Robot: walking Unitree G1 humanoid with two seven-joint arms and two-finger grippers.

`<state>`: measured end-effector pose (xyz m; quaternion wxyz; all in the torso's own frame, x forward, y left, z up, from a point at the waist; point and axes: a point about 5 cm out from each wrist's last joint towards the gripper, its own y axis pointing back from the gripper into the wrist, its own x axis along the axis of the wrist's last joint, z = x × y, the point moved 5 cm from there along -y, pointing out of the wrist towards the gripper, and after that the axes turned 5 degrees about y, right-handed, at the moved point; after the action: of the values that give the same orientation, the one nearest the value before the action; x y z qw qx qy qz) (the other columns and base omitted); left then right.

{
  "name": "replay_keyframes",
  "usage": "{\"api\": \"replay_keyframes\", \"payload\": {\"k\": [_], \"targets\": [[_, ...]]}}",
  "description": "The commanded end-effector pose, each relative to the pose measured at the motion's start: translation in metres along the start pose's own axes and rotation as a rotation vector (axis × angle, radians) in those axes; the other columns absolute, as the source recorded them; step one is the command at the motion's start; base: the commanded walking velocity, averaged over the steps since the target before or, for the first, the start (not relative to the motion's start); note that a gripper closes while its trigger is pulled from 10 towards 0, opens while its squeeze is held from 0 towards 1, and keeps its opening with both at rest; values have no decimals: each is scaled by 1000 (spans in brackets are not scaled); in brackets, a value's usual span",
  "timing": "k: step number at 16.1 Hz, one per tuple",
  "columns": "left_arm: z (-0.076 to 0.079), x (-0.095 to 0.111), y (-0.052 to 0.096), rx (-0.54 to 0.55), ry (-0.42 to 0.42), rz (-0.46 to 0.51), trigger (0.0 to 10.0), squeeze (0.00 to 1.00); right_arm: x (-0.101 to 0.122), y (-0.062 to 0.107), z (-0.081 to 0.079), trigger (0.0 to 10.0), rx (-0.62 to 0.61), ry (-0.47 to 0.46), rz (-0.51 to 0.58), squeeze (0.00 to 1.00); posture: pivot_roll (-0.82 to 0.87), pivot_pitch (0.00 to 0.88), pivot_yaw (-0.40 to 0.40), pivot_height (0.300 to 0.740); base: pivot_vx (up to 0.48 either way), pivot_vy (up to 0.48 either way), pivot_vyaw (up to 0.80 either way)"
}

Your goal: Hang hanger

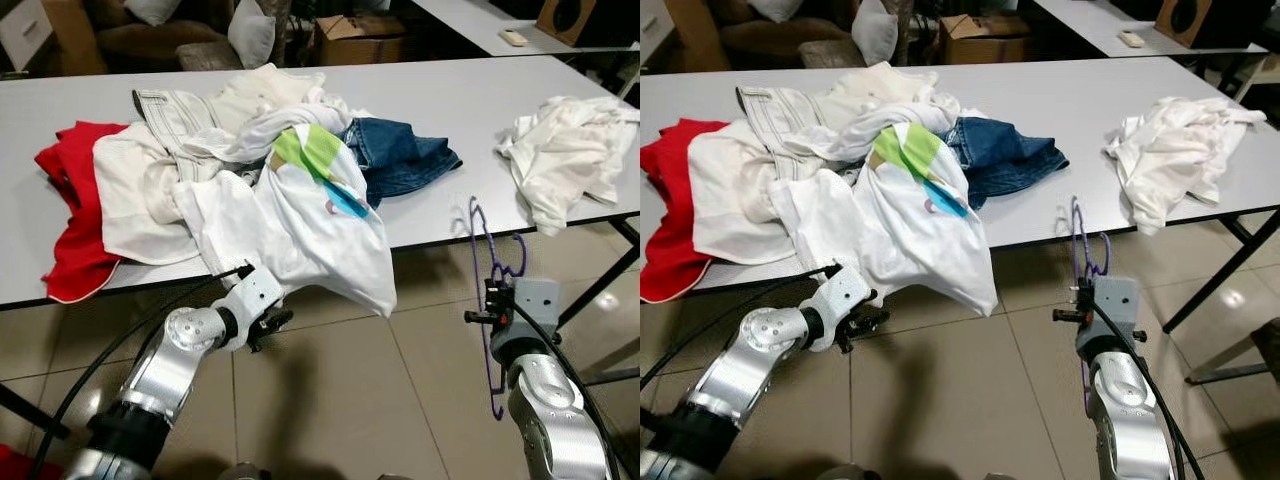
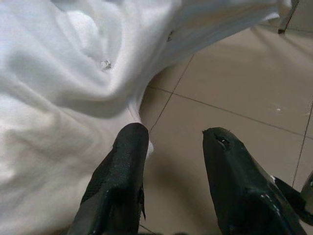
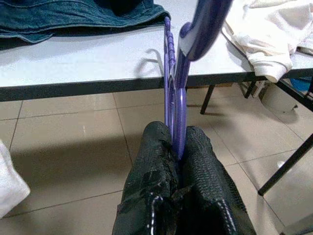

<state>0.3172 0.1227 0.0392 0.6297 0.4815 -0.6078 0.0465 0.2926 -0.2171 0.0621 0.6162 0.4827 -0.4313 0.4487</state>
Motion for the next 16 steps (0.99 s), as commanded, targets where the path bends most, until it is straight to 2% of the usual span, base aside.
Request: {"api": "replay_keyframes", "payload": {"k": [1, 2, 3, 5, 6, 7, 8, 10, 14, 16], "targets": [[1, -2, 2, 37, 54, -11, 10000, 0, 1, -2, 1, 10000, 6, 7, -4, 0, -136, 0, -48, 740, 0, 0, 0], [1, -9, 3, 67, 165, -34, 10000, 0, 0, -1, 3, 10000, 5, 7, -6, 0, -135, 0, -49, 740, 0, 0, 0], [6, -27, 3, 73, 349, -78, 10000, 0, -2, 0, 3, 10000, 3, 6, -9, 0, -134, 3, -49, 740, 0, 0, 0], [12, -43, 1, 88, 495, -106, 10000, 0, -2, 1, 2, 10000, 5, 7, -9, 0, -139, 5, -46, 740, 0, 0, 0], [15, -46, -3, 86, 594, -83, 10000, 0, -2, 1, 2, 10000, 4, 5, -9, 0, -142, 5, -48, 740, 0, 0, 0], [16, -45, -5, 85, 623, -66, 10000, 0, -2, 1, 2, 10000, 3, 5, -9, 0, -147, 4, -48, 740, 0, 0, 0], [13, -41, -15, 112, 687, -34, 10000, 0, -1, 3, 1, 10000, 5, 7, -5, 0, -154, 1, -47, 740, 0, 0, 0], [7, -41, -23, 152, 706, -32, 10000, 0, 0, 2, 3, 10000, 2, 8, -2, 0, -160, 0, -46, 740, 0, 0, 0], [-4, -35, -35, 203, 749, 38, 10000, 0, 2, 3, 5, 10000, -5, 9, 4, 0, -171, 0, -37, 740, 0, 0, 0], [-7, -41, -38, 240, 753, 13, 10000, 0, 2, 4, 6, 10000, -8, 8, 4, 0, -176, 0, -31, 740, 0, 0, 0]]}}
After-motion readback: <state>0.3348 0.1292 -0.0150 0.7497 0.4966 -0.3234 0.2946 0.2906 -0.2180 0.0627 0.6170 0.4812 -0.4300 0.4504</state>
